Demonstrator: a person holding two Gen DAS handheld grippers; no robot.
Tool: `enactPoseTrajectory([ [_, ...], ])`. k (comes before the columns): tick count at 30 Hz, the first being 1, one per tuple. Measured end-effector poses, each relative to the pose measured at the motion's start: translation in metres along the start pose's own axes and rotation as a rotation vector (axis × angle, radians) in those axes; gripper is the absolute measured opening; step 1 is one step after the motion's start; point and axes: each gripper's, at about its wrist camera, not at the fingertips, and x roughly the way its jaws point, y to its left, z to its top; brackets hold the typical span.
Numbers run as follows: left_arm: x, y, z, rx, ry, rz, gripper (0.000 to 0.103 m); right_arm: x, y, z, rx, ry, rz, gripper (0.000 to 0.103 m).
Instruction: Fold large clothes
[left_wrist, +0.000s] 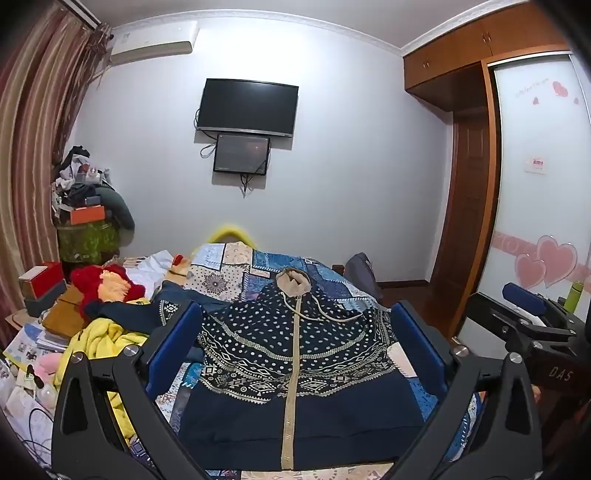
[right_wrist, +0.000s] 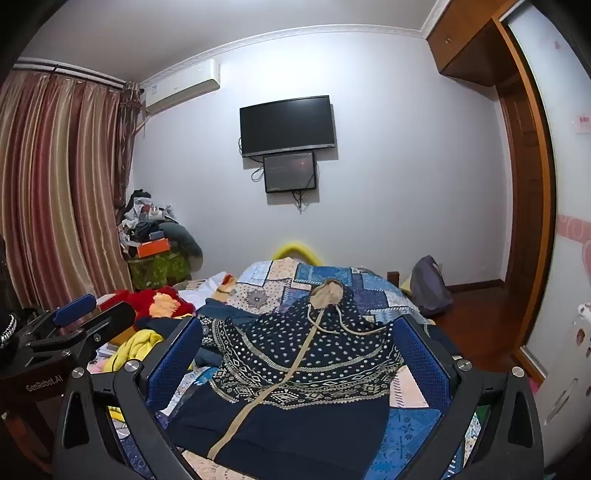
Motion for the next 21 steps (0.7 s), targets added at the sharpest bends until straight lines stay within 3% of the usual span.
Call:
enactPoseTrajectory([
  [3,0.015,-0.003,-0.002,-0.011,0.037,0.001,0.103,0.0,-0.002,0.001,-0.001,0.0,-0.003,0.103],
  [21,0.011,0.0,0.003,0.0,0.021,-0.026,0.103,0.0,-0.003,0.0,0.006,-0.003,-0.007,0.103],
])
